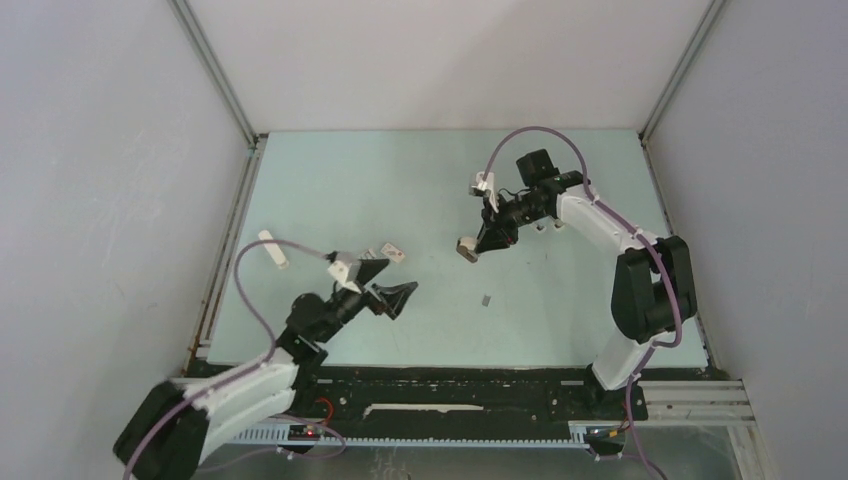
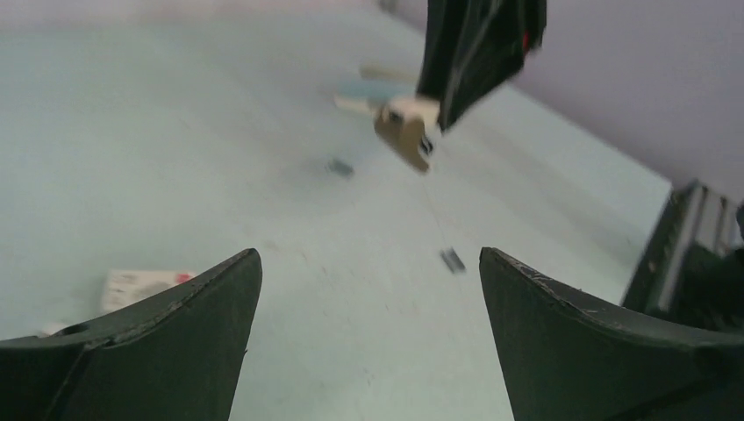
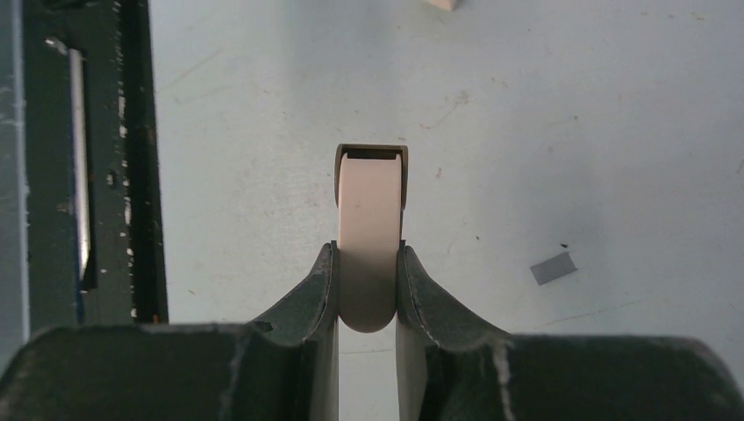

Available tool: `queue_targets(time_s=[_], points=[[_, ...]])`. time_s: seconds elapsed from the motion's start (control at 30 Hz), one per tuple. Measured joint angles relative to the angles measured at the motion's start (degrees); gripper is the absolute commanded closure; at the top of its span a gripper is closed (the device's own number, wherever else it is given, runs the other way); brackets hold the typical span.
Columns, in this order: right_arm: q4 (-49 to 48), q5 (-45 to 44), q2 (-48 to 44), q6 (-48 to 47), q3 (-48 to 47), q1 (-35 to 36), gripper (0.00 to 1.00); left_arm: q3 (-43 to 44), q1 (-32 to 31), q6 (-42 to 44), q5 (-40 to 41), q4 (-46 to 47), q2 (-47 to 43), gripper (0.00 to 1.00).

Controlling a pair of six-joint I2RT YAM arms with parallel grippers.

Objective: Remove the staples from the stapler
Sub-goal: Unload the staple at the center of the board.

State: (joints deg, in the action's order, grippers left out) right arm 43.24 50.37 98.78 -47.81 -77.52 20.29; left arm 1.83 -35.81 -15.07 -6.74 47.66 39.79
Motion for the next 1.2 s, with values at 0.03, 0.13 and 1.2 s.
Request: queue_targets(time_s=[0.03, 0.13, 1.2], points=[[0.3, 1.7, 0.0, 0.0, 0.0, -0.5, 1.00, 1.0, 0.1, -0.5, -2.4, 1.1, 4.9, 0.00], [1.0, 5.1, -0.1, 0.0, 0.0, -1.0, 1.00, 5.1, 0.8, -2.6, -8.7, 3.9, 17.4, 0.00], [-0.7, 22.7, -2.8, 10.1, 0.0, -1.9, 1.00, 28.1, 2.5, -21.0, -37.0, 30.4, 57.7, 0.28]])
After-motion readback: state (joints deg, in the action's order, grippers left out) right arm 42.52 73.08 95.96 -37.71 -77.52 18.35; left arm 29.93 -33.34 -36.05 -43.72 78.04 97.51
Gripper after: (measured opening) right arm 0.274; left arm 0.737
